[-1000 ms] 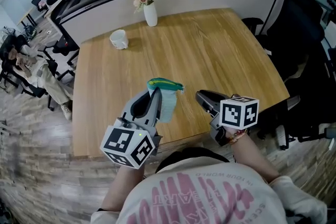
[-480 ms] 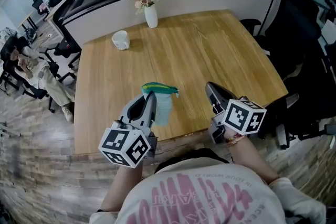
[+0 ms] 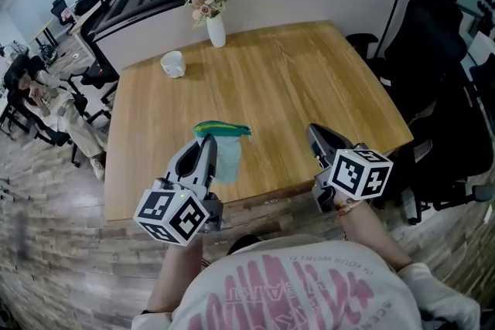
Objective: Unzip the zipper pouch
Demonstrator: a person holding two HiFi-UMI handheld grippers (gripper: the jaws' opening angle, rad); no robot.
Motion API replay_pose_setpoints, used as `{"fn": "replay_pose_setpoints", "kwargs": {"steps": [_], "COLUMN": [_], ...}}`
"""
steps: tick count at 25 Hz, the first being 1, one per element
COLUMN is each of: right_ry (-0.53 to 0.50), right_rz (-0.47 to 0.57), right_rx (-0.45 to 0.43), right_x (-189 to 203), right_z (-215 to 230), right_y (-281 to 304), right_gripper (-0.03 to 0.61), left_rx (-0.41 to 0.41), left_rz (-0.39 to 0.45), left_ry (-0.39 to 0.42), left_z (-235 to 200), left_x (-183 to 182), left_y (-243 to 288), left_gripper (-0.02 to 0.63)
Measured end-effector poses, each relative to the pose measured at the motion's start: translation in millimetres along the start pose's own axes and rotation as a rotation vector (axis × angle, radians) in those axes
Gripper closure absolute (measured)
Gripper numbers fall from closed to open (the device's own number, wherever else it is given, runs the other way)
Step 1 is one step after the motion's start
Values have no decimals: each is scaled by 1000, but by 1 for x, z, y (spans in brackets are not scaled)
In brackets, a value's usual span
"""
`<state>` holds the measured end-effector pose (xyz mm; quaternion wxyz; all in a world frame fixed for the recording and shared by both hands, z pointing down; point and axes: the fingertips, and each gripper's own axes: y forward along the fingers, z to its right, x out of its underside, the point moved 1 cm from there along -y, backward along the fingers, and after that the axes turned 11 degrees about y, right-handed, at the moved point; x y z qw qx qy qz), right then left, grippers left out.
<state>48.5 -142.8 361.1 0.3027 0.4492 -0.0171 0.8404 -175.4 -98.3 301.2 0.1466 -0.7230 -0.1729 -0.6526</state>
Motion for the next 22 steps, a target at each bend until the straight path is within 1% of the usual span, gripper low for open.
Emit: {"fn": "replay_pose_setpoints", "kwargs": {"steps": [4,6,10,16,22], "right_ry": [-14,-14,-17,-17,-20], "right_rz": [0,-8,-21,-43,-69], "right_rx": [-12,-20,-43,-60,-61], "right_x": [-11,-11,-6,10,28], "right_z": [8,12,16,26,34], "right_y": [-23,-34,-57,-90,-120], "right_gripper": [581,581,581,581,581], "left_rx": [-8,-8,-19,-27,-18], "left_rz": [25,28,23,26,23], "left_ry": [-15,-22,-10,-3,-19], "left_z": [21,35,59,93,126], "left_x": [-9,-10,-12,-6,7], "left_y": [-5,-9,-18,-32,-49], "left_gripper": [598,598,598,598,598]}}
